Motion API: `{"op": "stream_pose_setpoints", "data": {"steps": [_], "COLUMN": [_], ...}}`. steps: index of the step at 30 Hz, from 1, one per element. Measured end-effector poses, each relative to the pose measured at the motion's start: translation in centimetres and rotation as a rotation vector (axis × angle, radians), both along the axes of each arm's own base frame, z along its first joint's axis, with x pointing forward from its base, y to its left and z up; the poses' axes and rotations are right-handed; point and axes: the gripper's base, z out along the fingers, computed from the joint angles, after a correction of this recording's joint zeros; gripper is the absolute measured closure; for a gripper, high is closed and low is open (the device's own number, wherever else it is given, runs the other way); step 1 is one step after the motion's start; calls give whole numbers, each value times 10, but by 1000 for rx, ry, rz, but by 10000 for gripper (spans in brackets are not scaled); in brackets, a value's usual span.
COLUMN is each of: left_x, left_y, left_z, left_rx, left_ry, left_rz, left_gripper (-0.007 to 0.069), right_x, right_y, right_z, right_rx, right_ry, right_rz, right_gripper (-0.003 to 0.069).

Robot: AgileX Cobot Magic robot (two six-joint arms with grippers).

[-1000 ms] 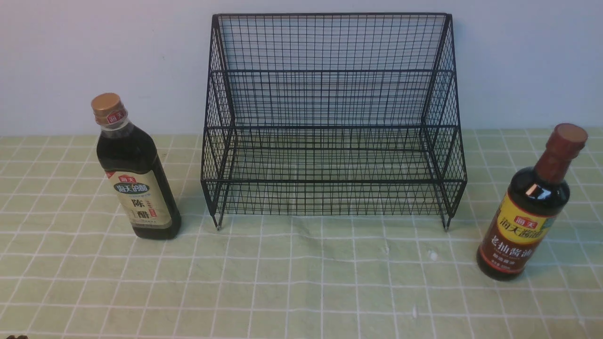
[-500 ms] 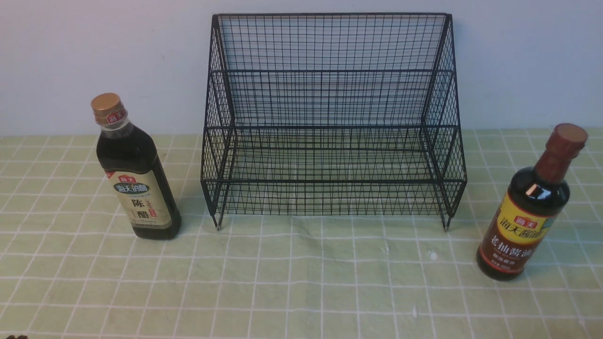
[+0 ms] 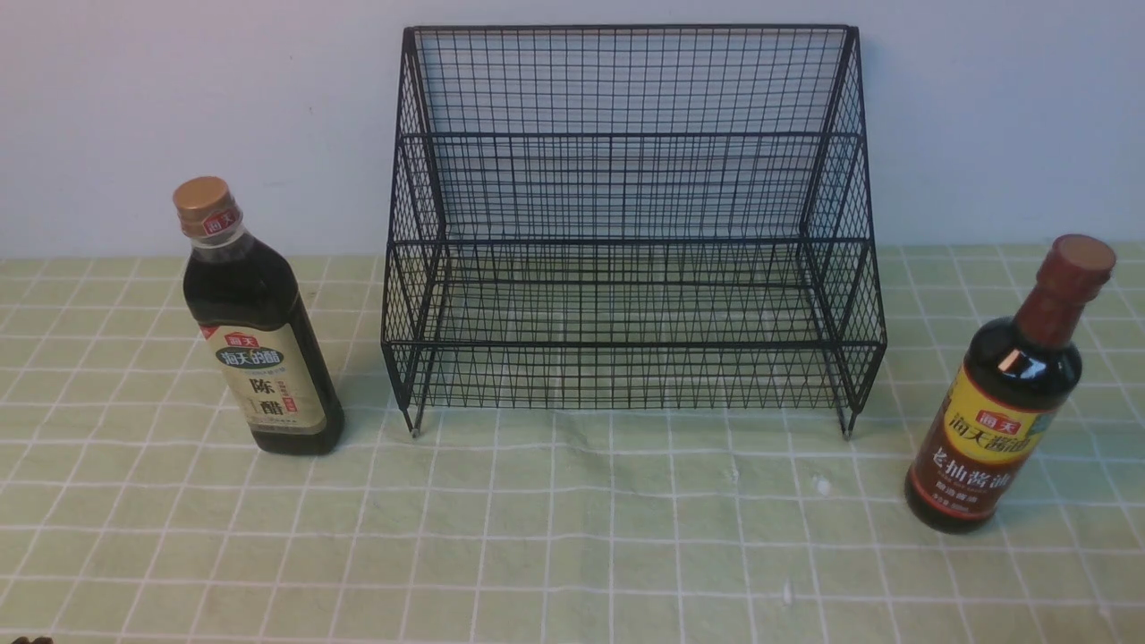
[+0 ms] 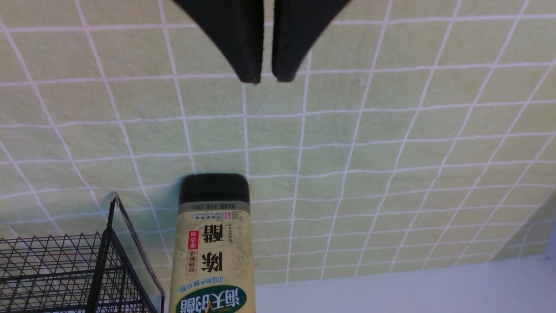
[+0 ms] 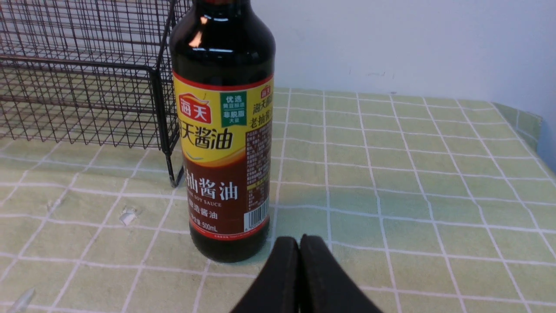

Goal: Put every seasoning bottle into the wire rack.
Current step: Use the right arm to grab the condiment bottle closest to it

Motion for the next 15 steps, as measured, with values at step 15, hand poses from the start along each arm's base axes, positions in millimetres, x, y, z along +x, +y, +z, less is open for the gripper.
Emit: {"op": "stream_pose_setpoints", "data": {"steps": [15], "left_x": [0], "left_y": [0], "left_z": [0], "left_rx": [0], "left_ry": [0], "left_rz": [0], "left_gripper": [607], "right_x": [0], "right_y": [-3], "right_z": [35], "right_rx": [503], "right_ry": [-405], "right_rz": [-29], "right_gripper": [673]}}
